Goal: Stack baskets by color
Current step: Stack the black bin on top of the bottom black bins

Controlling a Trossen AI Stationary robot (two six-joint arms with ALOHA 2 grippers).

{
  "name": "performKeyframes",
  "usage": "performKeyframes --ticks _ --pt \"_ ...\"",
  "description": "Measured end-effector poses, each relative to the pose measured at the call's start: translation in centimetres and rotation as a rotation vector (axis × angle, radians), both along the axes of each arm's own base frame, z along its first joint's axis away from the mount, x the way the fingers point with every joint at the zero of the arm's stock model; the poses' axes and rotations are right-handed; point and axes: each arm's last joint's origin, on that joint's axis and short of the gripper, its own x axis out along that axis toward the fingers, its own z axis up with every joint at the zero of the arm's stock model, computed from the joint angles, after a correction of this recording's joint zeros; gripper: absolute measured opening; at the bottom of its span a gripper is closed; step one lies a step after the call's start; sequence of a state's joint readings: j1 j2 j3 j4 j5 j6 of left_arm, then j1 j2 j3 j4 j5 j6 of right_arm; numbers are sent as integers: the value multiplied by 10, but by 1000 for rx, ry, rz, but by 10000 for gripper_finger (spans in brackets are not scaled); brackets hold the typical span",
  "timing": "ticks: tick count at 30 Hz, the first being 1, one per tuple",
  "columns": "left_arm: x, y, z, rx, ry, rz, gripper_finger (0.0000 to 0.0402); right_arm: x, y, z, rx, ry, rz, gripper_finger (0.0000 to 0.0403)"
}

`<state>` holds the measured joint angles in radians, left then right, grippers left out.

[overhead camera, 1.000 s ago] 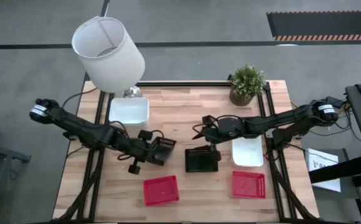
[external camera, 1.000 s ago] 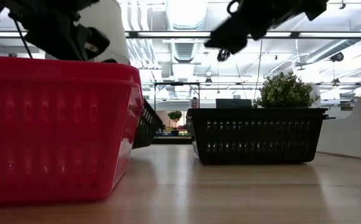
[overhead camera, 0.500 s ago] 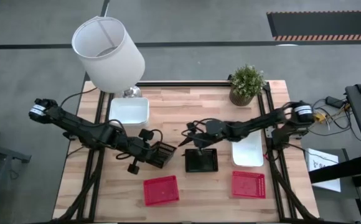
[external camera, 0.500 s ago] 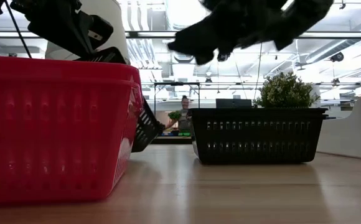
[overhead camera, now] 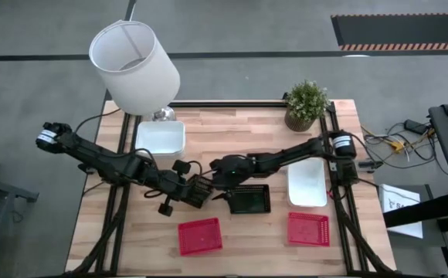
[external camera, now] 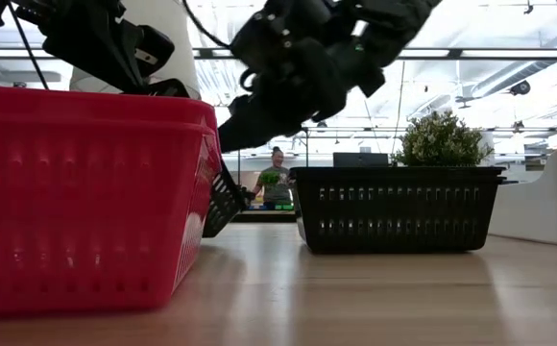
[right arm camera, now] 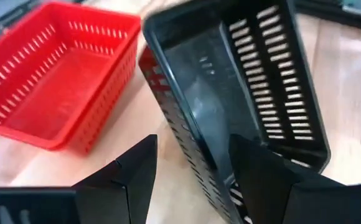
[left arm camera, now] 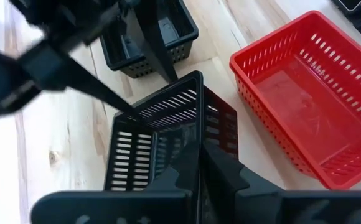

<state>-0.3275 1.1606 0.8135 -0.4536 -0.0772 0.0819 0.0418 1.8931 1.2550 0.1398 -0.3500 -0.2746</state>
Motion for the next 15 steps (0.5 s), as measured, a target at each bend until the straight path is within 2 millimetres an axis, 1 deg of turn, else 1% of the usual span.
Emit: performKeyframes --ticks 2,4,6,9,10,13,15 --pt "0 0 0 2 -2 -3 0 6 0 -1 -18 2 16 181" --pt "0 0 0 5 -2 -6 0 10 0 -1 -23 3 44 157" --pt "0 0 0 8 -3 -9 0 14 -1 -1 -22 -6 70 120" --pt "0 0 0 8 -2 -8 0 19 0 -1 -22 -13 115 42" --pt "0 0 0 7 -1 -3 0 19 0 0 -27 -17 136 26" --pt "0 0 0 8 -3 1 6 19 0 3 -37 -14 150 13" --pt "-1 1 1 11 -8 3 21 19 0 8 -44 -20 146 11"
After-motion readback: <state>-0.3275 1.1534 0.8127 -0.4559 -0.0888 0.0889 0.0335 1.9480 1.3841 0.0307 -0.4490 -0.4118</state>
